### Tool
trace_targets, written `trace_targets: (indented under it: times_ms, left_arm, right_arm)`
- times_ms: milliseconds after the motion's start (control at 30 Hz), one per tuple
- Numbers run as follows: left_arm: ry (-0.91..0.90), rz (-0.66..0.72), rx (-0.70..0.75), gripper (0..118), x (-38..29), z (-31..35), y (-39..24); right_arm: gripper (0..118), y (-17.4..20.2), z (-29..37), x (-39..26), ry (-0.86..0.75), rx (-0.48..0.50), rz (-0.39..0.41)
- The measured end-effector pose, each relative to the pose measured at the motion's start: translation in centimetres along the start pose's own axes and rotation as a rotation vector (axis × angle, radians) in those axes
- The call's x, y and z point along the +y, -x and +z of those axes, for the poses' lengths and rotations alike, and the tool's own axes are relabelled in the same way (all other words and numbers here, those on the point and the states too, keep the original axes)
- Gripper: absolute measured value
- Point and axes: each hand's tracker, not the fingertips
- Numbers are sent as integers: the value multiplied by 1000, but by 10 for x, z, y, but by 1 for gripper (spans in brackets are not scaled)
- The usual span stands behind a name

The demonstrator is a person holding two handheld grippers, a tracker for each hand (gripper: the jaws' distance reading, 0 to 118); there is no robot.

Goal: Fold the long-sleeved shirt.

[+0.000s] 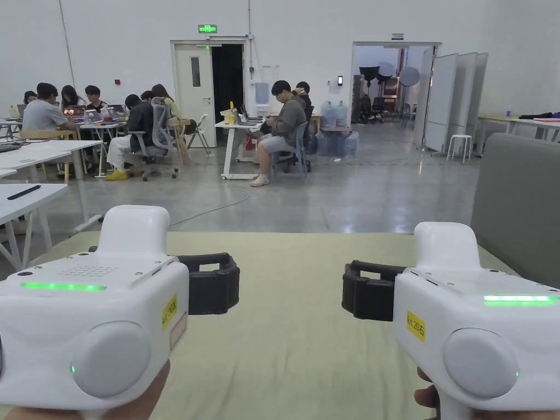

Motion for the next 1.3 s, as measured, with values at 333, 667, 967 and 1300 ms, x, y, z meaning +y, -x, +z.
trace_targets:
  times_ms: [333, 667, 967, 1300]
  left_arm:
    - [-2, -3, -1, 118, 0, 2, -1]
    - [-1, -3, 2, 118, 1, 1, 0]
    - [7, -7, 0, 118, -1, 1, -1]
    - [19, -13, -4, 118, -3, -2, -2]
  right_arm:
    - [118, 2, -1, -1, 2, -27, 12]
    - [118, 0, 0, 0, 4, -21, 6]
    - [118, 7, -3, -2, 12, -28, 50]
    - [118, 6, -5, -2, 11, -23, 41]
